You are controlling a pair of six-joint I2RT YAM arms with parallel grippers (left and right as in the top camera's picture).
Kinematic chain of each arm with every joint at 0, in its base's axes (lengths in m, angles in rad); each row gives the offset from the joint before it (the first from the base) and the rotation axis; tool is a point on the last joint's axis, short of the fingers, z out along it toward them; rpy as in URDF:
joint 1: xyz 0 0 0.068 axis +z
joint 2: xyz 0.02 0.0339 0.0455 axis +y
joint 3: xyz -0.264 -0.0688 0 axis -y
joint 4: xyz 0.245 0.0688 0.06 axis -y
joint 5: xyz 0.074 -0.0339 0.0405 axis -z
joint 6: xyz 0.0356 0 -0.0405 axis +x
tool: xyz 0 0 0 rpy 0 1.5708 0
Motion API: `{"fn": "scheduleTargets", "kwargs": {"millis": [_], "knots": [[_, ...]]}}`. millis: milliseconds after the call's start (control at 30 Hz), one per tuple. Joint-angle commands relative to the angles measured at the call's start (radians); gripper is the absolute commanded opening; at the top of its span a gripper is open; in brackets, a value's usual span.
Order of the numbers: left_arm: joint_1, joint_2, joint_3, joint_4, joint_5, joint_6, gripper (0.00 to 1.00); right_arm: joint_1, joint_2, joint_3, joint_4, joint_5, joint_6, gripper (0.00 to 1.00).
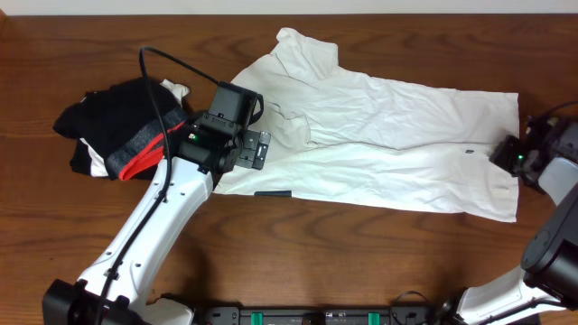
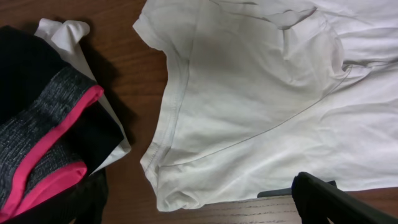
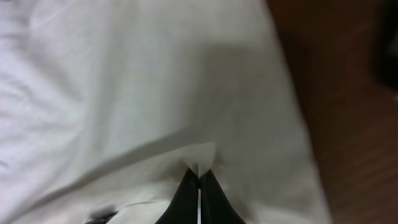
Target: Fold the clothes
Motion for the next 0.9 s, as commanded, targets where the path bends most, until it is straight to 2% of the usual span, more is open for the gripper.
{"fn": "scheduleTargets", "kwargs": {"millis": [0,67,133,167,200,433,467,533,567,700,867], "knots": [[0.005,0.003,0.009,-0.005,-0.011,-0.005,0.97,-0.035,-0.039,0.003,0.005,-0.024,0.029,0.01],[0.005,0.003,0.009,-0.004,-0.011,-0.005,0.97,-0.044,-0.048,0.003,0.011,-0.058,0.029,0.01],[0.005,0.003,0.009,-0.002,-0.011,-0.005,0.97,-0.044,-0.048,0.002,0.012,-0.088,0.028,0.10],[0.005,0.003,0.009,-0.002,-0.011,-0.005,0.97,-0.042,-0.048,0.002,0.010,-0.087,0.028,0.02],[0.005,0.003,0.009,-0.003,-0.011,-0.005,0.97,-0.042,-0.048,0.002,0.011,-0.088,0.029,0.01],[0.005,0.003,0.009,-0.003,-0.011,-0.005,0.97,-0.045,-0.048,0.002,0.027,-0.092,0.024,0.01],[0.005,0.003,0.009,-0.003,-0.011,-0.005,0.97,-0.045,-0.048,0.003,0.027,-0.091,0.024,0.07],[0.005,0.003,0.009,-0.003,-0.011,-0.005,0.97,-0.045,-0.048,0.002,0.029,-0.084,0.004,0.45],[0.005,0.003,0.009,-0.004,-0.011,-0.005,0.97,-0.045,-0.048,0.003,0.035,-0.080,-0.006,0.57],[0.005,0.003,0.009,-0.005,-0.011,-0.005,0.97,-0.045,-0.046,0.002,0.052,-0.073,-0.034,0.61],[0.005,0.003,0.009,-0.013,-0.011,-0.005,0.97,-0.043,-0.024,0.002,0.061,-0.073,-0.046,0.55]]}}
